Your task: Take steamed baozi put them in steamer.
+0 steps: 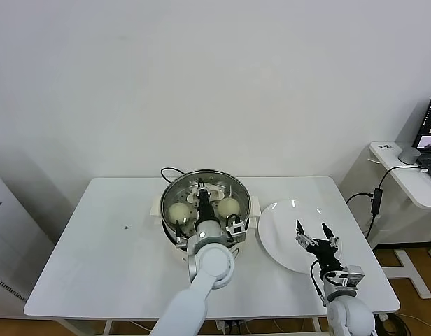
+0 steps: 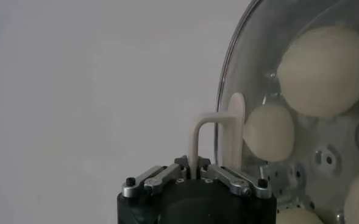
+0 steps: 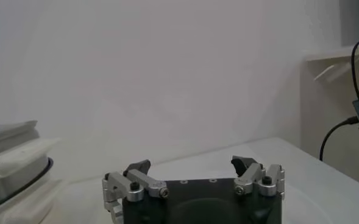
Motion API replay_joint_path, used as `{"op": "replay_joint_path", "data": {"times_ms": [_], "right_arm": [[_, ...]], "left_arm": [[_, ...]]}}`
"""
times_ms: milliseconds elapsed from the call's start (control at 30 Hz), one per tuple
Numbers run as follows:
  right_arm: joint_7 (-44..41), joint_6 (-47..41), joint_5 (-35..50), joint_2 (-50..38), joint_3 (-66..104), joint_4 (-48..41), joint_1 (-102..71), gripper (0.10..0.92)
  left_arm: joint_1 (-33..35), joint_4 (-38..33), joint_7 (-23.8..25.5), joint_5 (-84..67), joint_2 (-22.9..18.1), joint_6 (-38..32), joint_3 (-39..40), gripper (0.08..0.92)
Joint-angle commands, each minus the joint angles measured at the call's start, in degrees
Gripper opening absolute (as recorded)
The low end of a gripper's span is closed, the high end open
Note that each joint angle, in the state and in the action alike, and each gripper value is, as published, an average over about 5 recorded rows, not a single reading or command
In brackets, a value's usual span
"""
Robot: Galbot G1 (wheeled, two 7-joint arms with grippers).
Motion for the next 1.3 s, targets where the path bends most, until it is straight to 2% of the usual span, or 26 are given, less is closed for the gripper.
{"op": "replay_joint_path", "data": {"times_ms": [33,167,267,933,1033,1300], "right_arm": [[-0.02,0.04,-0.02,0.01,0.02,-0.02,-0.04,0.823],[-0.03,0.06,-0.02,0.00,0.03,-0.02,-0.04,0.823],[-0.03,0.05,-0.03,0.00,0.03,0.00,0.00,0.823],[-0.01,0.04,0.01,-0.11,0.24,-0.19,0.12,0.823],[-0.01,0.00,0.01,-0.12,0.24,-0.17,0.20,0.823],[-0.03,0.02,-0.04,-0.03,0.12,-0.13,0.12,0.823]], "left_arm": [[0.06,0.00,-0.06,0.03,-1.32,2.80,0.09,0.133],[0.30,-0.41,-0.58,0.01,-1.18,2.80,0.14,0.133],[0.67,-1.54,-0.61,0.03,-0.96,2.80,0.29,0.168],[9.84,-12.91,-0.64,1.88,3.04,2.80,1.05,0.741],[10.95,-14.53,-0.60,2.04,3.61,2.80,0.92,0.802],[13.92,-19.53,-0.20,2.30,5.18,2.80,0.44,0.823]]}}
